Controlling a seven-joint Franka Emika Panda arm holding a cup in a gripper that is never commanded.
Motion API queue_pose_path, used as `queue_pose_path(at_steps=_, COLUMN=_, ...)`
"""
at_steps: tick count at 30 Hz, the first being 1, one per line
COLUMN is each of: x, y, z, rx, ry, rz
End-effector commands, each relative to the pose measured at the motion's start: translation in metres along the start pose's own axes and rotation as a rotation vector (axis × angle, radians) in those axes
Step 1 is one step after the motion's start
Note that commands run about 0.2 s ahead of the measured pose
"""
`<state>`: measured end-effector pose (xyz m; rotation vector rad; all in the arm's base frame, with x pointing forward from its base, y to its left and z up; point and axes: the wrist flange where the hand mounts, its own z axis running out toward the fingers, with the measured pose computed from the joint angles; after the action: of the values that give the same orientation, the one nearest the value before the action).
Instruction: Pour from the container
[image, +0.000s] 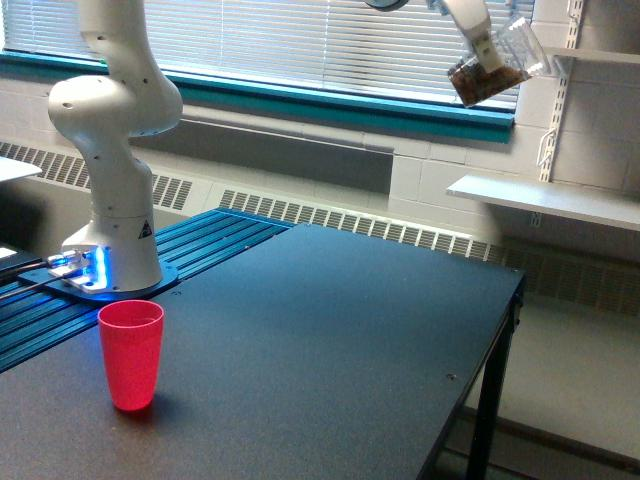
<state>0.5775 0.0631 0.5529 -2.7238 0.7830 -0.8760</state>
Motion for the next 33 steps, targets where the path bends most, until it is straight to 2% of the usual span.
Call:
queue_pose_path(at_steps=1, x=0.002, y=0.054, z=0.031, rx=-0.093, ry=-0.044, rz=0.166)
queue_pose_path(at_steps=15, x=0.004, y=0.080, z=0.032, rx=-0.176, ry=-0.014, rz=0.234)
queue_pose_path(at_steps=33, x=-0.045, y=0.148, z=0.011, rx=-0.380, ry=-0.026, rz=0.323)
